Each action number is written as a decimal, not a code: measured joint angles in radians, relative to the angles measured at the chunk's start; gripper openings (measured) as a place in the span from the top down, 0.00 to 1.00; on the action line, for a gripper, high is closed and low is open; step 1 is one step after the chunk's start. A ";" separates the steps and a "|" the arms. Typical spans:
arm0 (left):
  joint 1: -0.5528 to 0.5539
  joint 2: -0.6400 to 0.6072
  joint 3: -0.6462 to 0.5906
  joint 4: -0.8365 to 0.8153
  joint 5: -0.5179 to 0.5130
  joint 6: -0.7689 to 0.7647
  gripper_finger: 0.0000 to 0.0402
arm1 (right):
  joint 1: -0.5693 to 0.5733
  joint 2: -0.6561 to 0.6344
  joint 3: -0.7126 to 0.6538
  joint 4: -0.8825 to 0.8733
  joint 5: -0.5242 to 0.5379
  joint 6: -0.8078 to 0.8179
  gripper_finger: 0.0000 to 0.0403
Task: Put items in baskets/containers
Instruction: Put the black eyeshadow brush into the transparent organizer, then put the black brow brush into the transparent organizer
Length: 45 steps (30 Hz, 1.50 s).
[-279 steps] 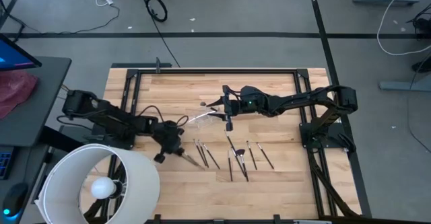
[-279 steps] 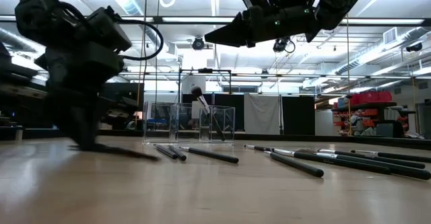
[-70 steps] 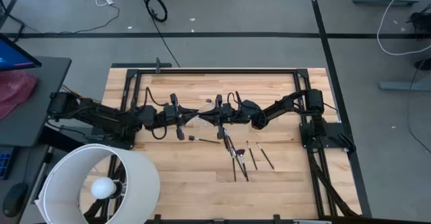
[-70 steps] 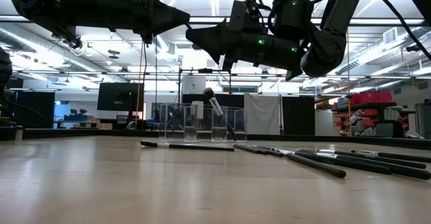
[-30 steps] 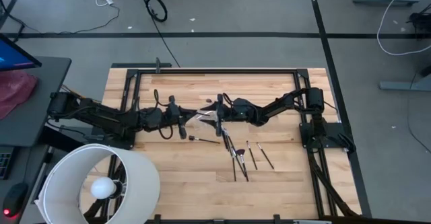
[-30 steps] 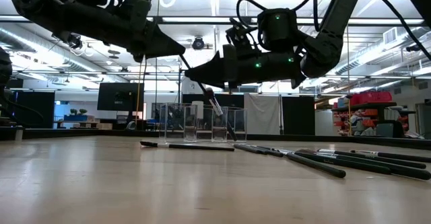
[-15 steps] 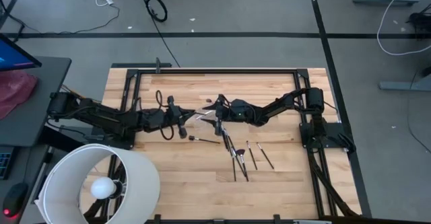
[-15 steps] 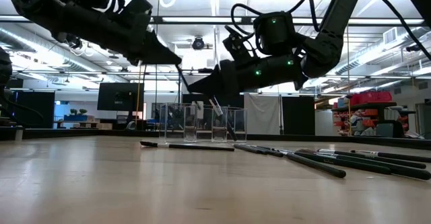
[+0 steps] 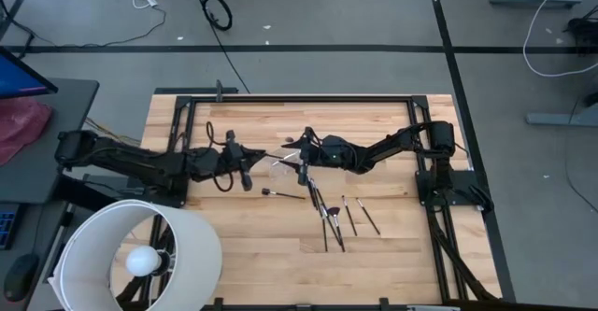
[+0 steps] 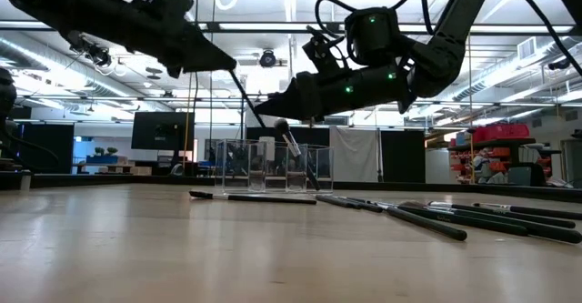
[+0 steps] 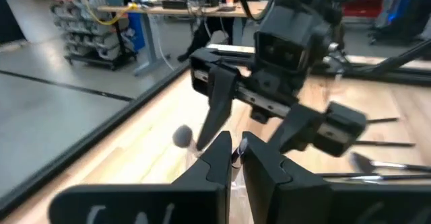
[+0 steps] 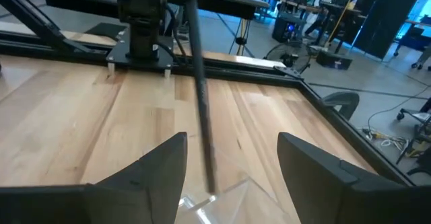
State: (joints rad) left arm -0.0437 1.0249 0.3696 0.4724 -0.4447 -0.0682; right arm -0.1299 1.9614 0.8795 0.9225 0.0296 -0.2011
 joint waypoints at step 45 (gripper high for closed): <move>-0.016 -0.011 -0.001 -0.110 0.051 -0.094 0.65 | 0.183 0.028 0.000 -0.217 -0.082 0.172 0.55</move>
State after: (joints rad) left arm -0.0599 1.0139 0.3691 0.3626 -0.3940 -0.1627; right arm 0.0526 1.9895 0.8798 0.7051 -0.0521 -0.0286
